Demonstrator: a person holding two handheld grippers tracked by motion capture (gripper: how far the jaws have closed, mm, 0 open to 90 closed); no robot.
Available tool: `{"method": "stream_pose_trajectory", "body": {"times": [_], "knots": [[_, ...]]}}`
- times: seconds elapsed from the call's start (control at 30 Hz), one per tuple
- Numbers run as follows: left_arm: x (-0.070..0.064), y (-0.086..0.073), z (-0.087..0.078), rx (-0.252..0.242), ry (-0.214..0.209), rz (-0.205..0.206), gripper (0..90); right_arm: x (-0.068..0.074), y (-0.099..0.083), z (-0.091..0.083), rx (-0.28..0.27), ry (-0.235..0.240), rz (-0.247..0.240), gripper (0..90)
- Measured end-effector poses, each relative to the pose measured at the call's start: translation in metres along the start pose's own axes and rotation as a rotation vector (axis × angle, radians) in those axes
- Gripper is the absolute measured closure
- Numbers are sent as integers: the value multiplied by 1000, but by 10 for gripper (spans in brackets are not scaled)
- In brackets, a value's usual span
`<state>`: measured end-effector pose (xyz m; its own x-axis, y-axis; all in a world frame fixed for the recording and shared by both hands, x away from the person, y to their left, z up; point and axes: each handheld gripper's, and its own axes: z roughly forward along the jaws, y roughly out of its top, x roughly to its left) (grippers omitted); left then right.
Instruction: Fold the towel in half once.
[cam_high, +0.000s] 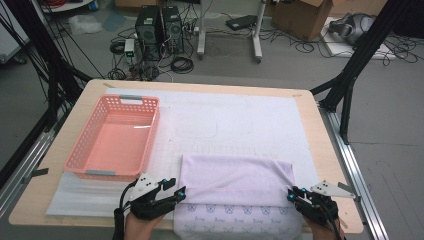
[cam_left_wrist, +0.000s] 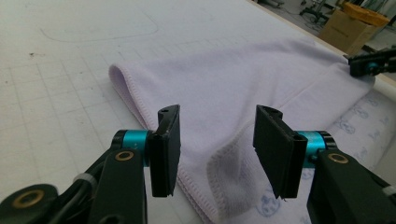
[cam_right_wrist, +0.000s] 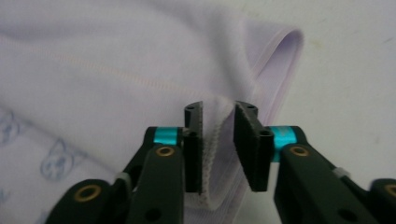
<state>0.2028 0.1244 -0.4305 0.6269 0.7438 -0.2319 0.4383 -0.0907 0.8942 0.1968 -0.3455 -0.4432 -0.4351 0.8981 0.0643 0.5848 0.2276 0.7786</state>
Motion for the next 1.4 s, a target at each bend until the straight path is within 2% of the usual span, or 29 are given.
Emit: {"method": "stream_pose_trajectory", "body": {"times": [0.07,0.1,0.17,0.27,0.37,0.43,0.5,0.53,0.57,0.6,0.67,0.77,0.87,0.97,1.03,1.07,1.1,1.13,1.17,1.2,1.27,1.33,1.4], "knots": [[2,1,-1,-8,2,-2,514,0,-4,-5,27,23,-33,862],[3,3,-1,-13,2,-5,512,-1,-5,-8,45,44,-40,871],[3,5,1,-16,5,-4,505,0,-8,-15,84,59,-96,877],[1,7,5,-8,1,13,503,-2,-13,-26,84,74,-104,876],[0,10,11,-6,-5,22,497,-4,-19,-36,72,158,-154,843],[1,13,14,-6,-3,27,487,-8,-19,-42,36,163,-133,788],[2,17,19,-9,-8,21,482,-17,-13,-49,-54,166,-55,728],[2,17,20,-10,-8,22,480,-21,-8,-52,-108,137,-21,746],[2,18,22,-10,-6,24,477,-23,-6,-53,-131,103,-13,768],[3,19,23,-6,-4,31,477,-26,-2,-52,-148,46,-9,785],[5,22,28,-7,-3,35,475,-30,4,-41,-124,-7,-6,779],[10,26,35,-7,2,29,469,-36,11,-16,-74,-24,7,714],[16,29,43,9,4,26,468,-41,22,11,-54,8,46,713],[20,30,48,20,4,23,475,-40,36,30,-39,23,54,693],[24,31,53,28,6,27,475,-41,42,44,3,14,65,617],[25,31,54,29,7,22,475,-42,43,51,30,10,70,637],[28,32,57,36,9,22,474,-42,44,56,45,-5,51,736],[30,33,59,38,13,23,474,-42,46,57,38,-40,-5,866],[31,34,61,37,17,17,474,-43,48,57,49,-102,-43,867],[34,35,63,36,26,13,473,-45,50,57,49,-142,-59,868],[37,36,66,47,33,14,468,-54,49,59,35,-130,-20,853],[40,36,69,60,32,11,469,-55,49,57,18,-125,0,739],[42,35,73,74,40,9,466,-57,49,50,-11,-129,29,674]]}}
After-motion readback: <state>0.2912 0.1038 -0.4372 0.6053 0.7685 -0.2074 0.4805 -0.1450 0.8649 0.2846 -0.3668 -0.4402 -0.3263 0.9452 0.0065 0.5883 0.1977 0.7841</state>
